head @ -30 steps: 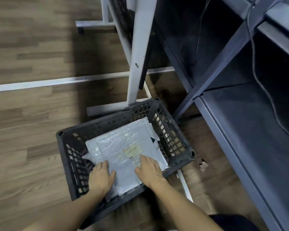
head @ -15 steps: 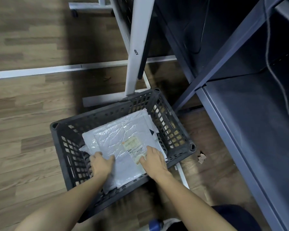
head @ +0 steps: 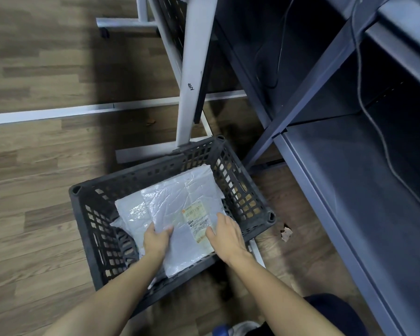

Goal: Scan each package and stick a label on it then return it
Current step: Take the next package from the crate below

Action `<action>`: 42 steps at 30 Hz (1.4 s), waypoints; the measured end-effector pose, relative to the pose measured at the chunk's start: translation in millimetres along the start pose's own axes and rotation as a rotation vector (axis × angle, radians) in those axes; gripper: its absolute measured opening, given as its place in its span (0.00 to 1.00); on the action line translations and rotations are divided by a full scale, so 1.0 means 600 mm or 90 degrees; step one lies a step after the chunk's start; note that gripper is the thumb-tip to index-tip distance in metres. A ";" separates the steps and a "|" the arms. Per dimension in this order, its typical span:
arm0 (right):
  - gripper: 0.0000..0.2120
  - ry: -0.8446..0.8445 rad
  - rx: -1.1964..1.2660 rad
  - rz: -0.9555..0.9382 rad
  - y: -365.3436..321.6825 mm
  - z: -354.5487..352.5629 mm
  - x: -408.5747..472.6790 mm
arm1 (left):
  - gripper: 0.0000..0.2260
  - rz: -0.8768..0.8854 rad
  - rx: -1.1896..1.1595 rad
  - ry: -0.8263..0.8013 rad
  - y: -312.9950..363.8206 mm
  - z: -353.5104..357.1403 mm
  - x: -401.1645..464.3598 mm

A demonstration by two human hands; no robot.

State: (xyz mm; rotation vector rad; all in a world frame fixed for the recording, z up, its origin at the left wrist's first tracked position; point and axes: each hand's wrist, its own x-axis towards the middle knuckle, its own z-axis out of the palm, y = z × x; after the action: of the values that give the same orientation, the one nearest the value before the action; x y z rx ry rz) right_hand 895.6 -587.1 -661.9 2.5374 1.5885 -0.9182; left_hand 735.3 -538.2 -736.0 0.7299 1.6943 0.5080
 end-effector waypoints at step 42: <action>0.28 0.595 -0.192 0.109 0.146 -0.626 -0.506 | 0.09 0.634 -0.223 -0.207 0.484 0.022 -0.563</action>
State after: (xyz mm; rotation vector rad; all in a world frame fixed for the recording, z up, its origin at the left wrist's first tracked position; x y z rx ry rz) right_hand 1049.3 -763.7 -230.4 2.9325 1.4049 0.5949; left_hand 854.4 -569.2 -307.4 1.2902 0.8123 1.2532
